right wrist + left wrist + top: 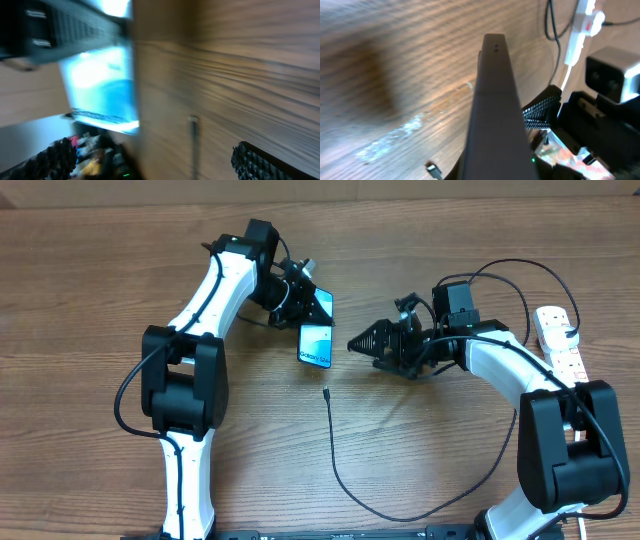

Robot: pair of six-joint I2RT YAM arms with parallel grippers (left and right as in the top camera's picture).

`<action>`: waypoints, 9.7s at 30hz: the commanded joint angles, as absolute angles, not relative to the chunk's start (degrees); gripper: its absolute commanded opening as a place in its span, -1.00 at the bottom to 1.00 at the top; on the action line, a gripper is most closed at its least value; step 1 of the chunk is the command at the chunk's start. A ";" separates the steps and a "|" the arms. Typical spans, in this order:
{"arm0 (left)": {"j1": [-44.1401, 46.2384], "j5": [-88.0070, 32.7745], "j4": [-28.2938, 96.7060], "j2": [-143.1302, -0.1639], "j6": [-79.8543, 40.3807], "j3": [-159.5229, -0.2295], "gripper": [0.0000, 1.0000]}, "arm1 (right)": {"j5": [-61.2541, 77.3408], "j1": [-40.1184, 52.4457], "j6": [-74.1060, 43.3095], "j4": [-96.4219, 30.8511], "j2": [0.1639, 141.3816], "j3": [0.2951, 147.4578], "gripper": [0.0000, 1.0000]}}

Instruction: Plug charger to phone and switch on socket

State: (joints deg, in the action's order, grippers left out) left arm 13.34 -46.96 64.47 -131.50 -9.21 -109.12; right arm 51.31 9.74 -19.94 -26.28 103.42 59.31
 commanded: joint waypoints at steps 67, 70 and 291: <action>16.95 -29.43 49.23 -131.13 -25.71 -109.58 -0.92 | 12.49 17.65 -22.65 -44.16 103.11 59.99 -0.93; 16.95 -29.41 49.23 -131.13 -25.71 -109.58 -0.92 | 12.45 17.69 -22.31 -44.97 103.11 59.99 -0.93; 13.50 -29.43 52.27 -131.13 -23.53 -109.60 -0.92 | 1.61 20.12 -10.46 -44.86 115.96 76.77 -0.30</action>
State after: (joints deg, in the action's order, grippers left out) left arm 13.41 -27.81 52.29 -131.50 -24.91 -109.12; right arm 0.51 20.29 -9.74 -45.23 115.15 77.25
